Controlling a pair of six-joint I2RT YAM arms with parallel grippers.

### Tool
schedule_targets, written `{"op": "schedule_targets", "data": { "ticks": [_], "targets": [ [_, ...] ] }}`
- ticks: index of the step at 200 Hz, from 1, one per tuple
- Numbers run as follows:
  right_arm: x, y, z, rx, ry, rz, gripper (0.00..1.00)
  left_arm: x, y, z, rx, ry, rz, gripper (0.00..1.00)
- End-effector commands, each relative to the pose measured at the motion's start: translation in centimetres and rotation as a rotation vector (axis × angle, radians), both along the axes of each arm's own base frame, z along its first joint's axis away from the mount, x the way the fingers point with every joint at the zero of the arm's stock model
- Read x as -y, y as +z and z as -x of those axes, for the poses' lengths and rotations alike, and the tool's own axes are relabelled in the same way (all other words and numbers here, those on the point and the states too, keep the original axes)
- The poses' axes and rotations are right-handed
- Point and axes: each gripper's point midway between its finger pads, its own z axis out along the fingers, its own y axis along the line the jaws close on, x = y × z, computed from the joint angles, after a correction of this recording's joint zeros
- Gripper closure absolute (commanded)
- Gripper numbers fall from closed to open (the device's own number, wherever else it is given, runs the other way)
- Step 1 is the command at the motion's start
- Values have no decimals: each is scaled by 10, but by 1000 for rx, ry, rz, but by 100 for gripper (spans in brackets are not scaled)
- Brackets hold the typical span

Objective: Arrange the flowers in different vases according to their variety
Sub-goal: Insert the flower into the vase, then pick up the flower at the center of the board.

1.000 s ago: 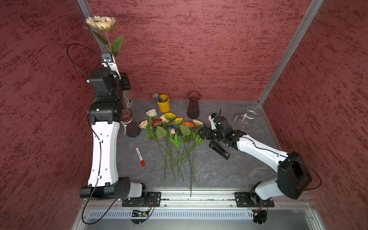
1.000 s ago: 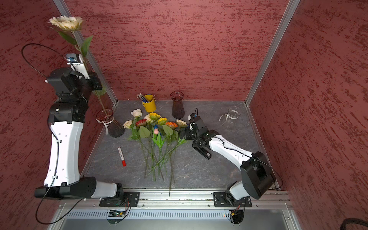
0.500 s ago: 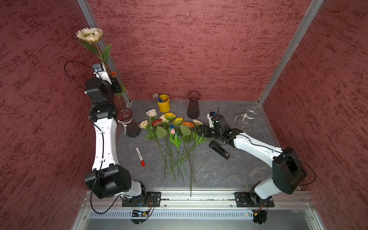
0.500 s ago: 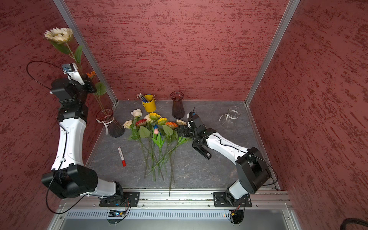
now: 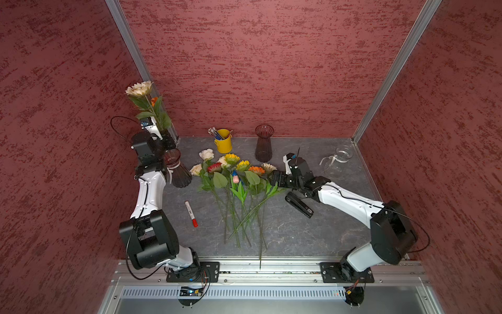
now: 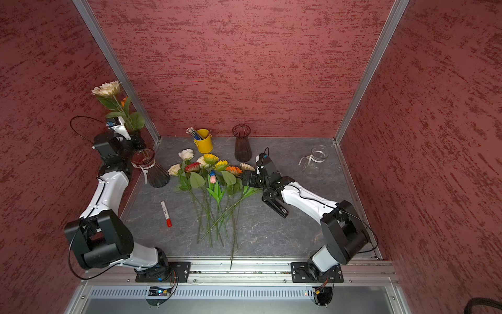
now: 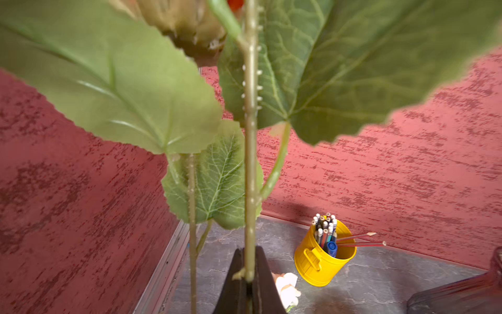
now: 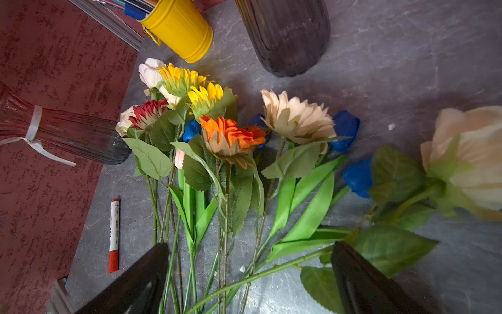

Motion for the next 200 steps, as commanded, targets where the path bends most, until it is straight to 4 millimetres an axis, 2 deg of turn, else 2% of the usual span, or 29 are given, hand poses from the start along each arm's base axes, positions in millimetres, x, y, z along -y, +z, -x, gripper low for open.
{"op": "schedule_targets", "data": {
  "ticks": [1,9,11,13,22,28,38,53,70,97,121,141,161,179,200],
  "targets": [
    [1,-1,0,15,-13,-7,1,8,17,10,39,-25,18,100],
    [1,-1,0,13,-9,-7,1,11,14,11,23,-30,17,100],
    [0,-2,1,10,-8,-6,2,11,13,12,18,-29,17,96],
    [0,-2,1,8,-7,-8,2,12,13,12,16,-29,17,91],
    [-1,-4,3,-4,-2,-14,2,17,10,15,-2,-32,22,49],
    [-3,-4,4,-11,2,-21,1,19,8,16,-17,-33,20,33],
    [-4,-4,6,-23,-3,-37,2,25,8,20,-34,-30,19,19],
    [-8,-1,11,-28,-3,-69,2,36,11,27,-29,-34,10,9],
    [-14,0,17,-36,-2,-99,6,45,18,36,-22,-32,-6,4],
    [-30,-6,29,-89,20,-154,14,55,28,56,-16,-31,-18,1],
    [-36,-12,42,-114,14,-148,14,60,32,80,-22,-12,-15,0],
    [-37,-22,54,-150,5,-144,15,67,28,100,-28,-14,5,0],
    [-36,-39,63,-205,-25,-149,16,85,19,115,-40,-49,27,0],
    [-33,-54,65,-246,-72,-182,20,98,6,128,-78,-52,17,0],
    [-38,-61,62,-253,-93,-234,28,113,-6,140,-99,-77,42,0]
  ]
}}
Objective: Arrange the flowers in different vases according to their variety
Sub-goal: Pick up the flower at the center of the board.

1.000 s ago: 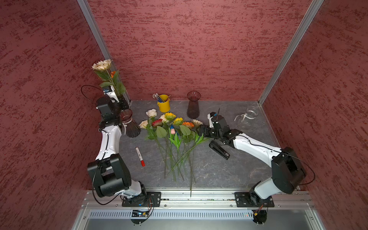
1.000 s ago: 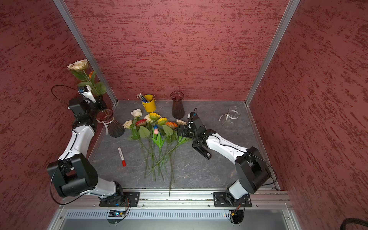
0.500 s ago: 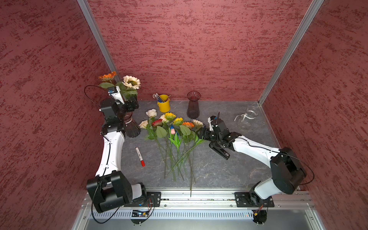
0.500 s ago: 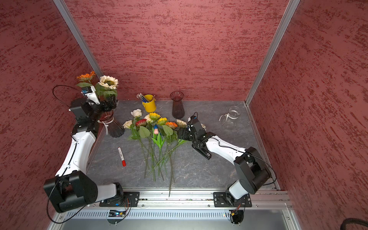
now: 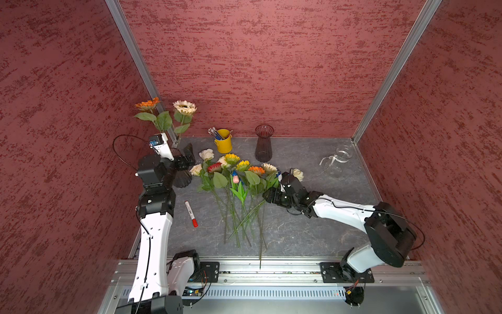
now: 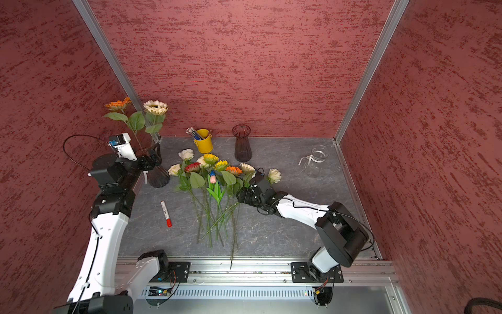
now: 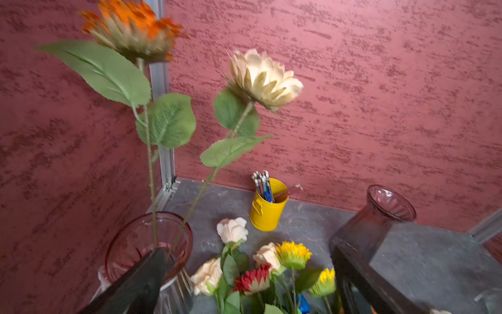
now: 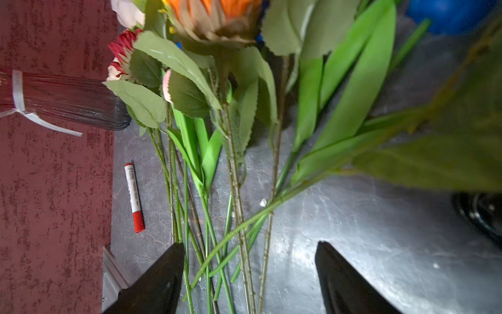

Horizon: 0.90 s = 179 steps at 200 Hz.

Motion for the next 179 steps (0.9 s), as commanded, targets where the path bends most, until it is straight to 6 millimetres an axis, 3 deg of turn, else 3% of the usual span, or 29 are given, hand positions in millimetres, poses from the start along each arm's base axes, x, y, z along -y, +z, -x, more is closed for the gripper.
{"op": "schedule_targets", "data": {
  "ticks": [1,16,67,124,179],
  "targets": [
    [-8,0,-8,-2,-65,-88,28,9,-24,13,-73,4,34,0],
    [-13,-5,-11,-7,-69,-111,35,17,-35,18,-100,-4,52,0],
    [-17,-15,-23,11,-109,-138,44,55,-71,27,-176,-77,110,0],
    [-15,-32,-32,7,-145,-107,53,98,-124,34,-279,-134,138,0],
    [-13,-28,-41,48,-155,-68,64,129,-156,39,-346,-185,142,0]
  ]
}}
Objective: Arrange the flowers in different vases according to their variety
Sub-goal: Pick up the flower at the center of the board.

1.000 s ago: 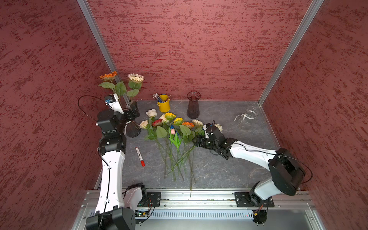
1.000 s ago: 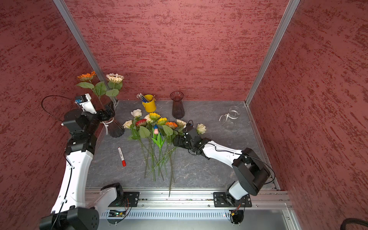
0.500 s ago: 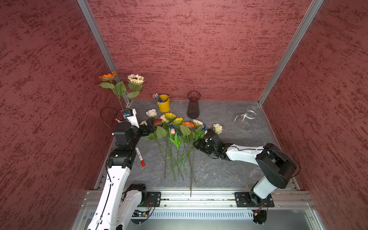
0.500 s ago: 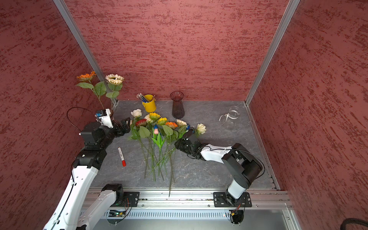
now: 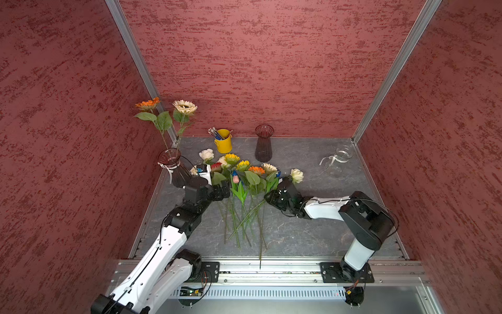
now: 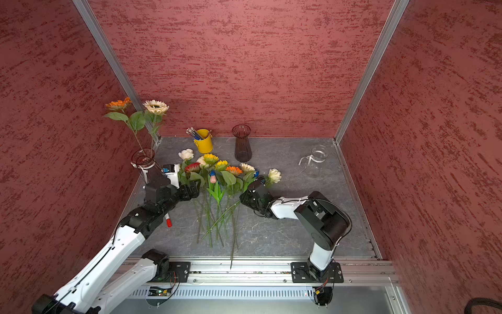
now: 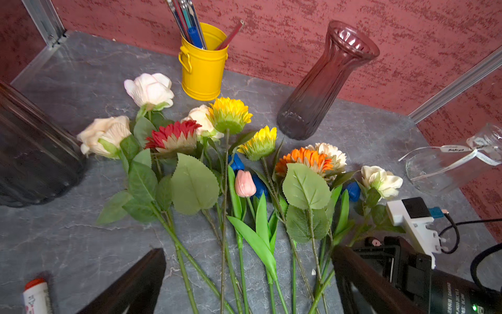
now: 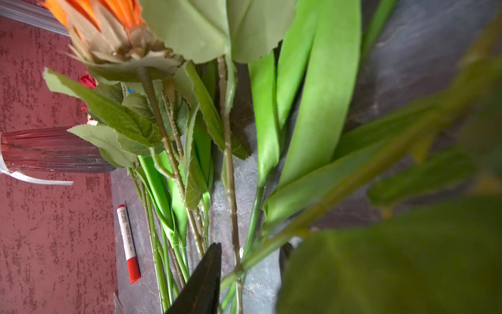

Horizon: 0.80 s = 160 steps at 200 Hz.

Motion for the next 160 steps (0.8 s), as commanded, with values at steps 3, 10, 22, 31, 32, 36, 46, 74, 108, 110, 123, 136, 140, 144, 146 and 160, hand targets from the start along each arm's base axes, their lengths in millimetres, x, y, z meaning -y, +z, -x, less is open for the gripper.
{"op": "schedule_targets", "data": {
  "ticks": [3,10,22,31,32,36,46,74,108,110,123,136,140,144,146,160],
  "targets": [
    [-2,14,-15,64,-25,11,65,5,-3,-3,15,29,23,0],
    [-3,14,-16,69,-26,10,67,8,-6,-3,12,26,25,0],
    [-3,14,-19,71,-28,10,69,12,-9,-4,9,21,28,0],
    [-3,13,-20,68,-27,11,70,15,-12,-4,3,17,27,0],
    [-4,13,-20,68,-27,11,70,16,-12,-4,3,15,27,0],
    [-4,12,-20,66,-27,11,70,17,-13,-4,1,14,25,0],
    [-2,9,-21,59,-30,19,70,19,-13,-5,0,9,20,0],
    [3,2,-25,44,-42,25,70,20,-12,-5,3,10,15,0],
    [2,1,-34,50,-48,14,74,21,-13,-5,3,5,14,0],
    [1,1,-35,52,-46,14,74,21,-13,-5,3,5,14,0],
    [1,2,-39,58,-50,8,75,21,-14,-5,-1,5,13,0],
    [0,6,-41,67,-49,-6,77,21,-15,-4,-5,5,11,0],
    [-1,7,-42,68,-48,-10,78,20,-14,-4,-4,6,11,0],
    [-1,8,-42,71,-45,-11,79,20,-14,-4,-4,8,10,0],
    [-1,9,-42,69,-45,-11,79,20,-14,-3,-5,7,9,0],
    [-2,14,-42,79,-40,-20,85,19,-15,-2,-8,10,8,0]
  ]
}}
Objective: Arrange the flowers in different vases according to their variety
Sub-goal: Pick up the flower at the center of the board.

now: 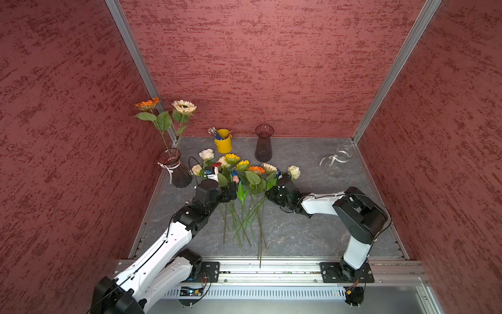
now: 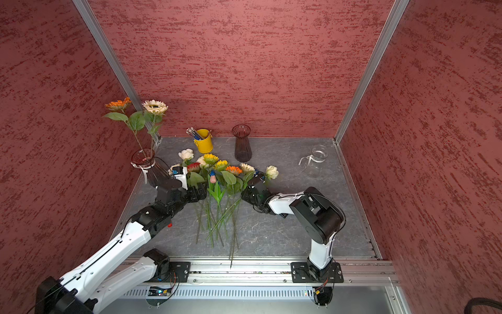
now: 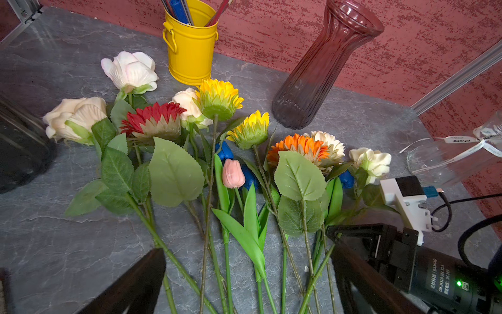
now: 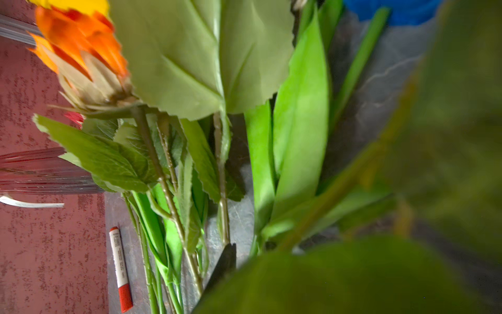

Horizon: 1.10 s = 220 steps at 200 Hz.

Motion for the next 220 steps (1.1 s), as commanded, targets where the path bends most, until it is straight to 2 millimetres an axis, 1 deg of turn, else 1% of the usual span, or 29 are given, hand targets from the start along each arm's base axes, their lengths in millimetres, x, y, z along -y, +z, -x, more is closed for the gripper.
{"op": "schedule_targets", "data": {
  "ticks": [1,24,67,118,139,145,147,150,162,175,177,192,197,200,203,212,220],
  "targets": [
    [-5,18,-12,56,0,-29,85,-1,0,0,7,11,4,0],
    [-3,28,-11,70,-4,-35,91,-2,-5,2,0,15,6,0],
    [4,59,-9,110,-21,-40,100,0,-11,3,-13,9,12,0],
    [16,112,-3,191,-23,-30,100,2,-13,4,-23,7,30,0],
    [22,139,-2,249,2,22,100,4,-13,6,-30,2,41,0],
    [23,143,-4,265,15,56,100,4,-14,6,-35,-1,41,0],
    [25,154,-3,287,17,53,100,4,-15,6,-36,-1,41,0],
    [26,163,-4,307,20,63,100,4,-15,6,-37,-1,42,0],
    [30,186,-7,364,43,132,100,6,-17,8,-46,-5,46,0],
    [34,217,-16,443,58,200,100,7,-20,9,-56,-8,51,0],
    [34,219,-18,449,61,210,100,7,-19,9,-56,-9,52,0],
    [42,265,-36,564,54,295,100,8,-23,11,-69,-11,55,0],
    [46,285,-41,610,47,313,100,9,-24,11,-73,-14,58,0],
    [45,283,-49,614,50,340,100,9,-25,12,-75,-14,59,0],
    [46,294,-54,638,41,345,100,9,-26,12,-77,-15,61,0],
    [50,316,-71,699,25,369,100,10,-26,12,-78,-16,68,0],
    [53,341,-85,756,-3,366,100,11,-28,13,-82,-20,69,0]
  ]
}}
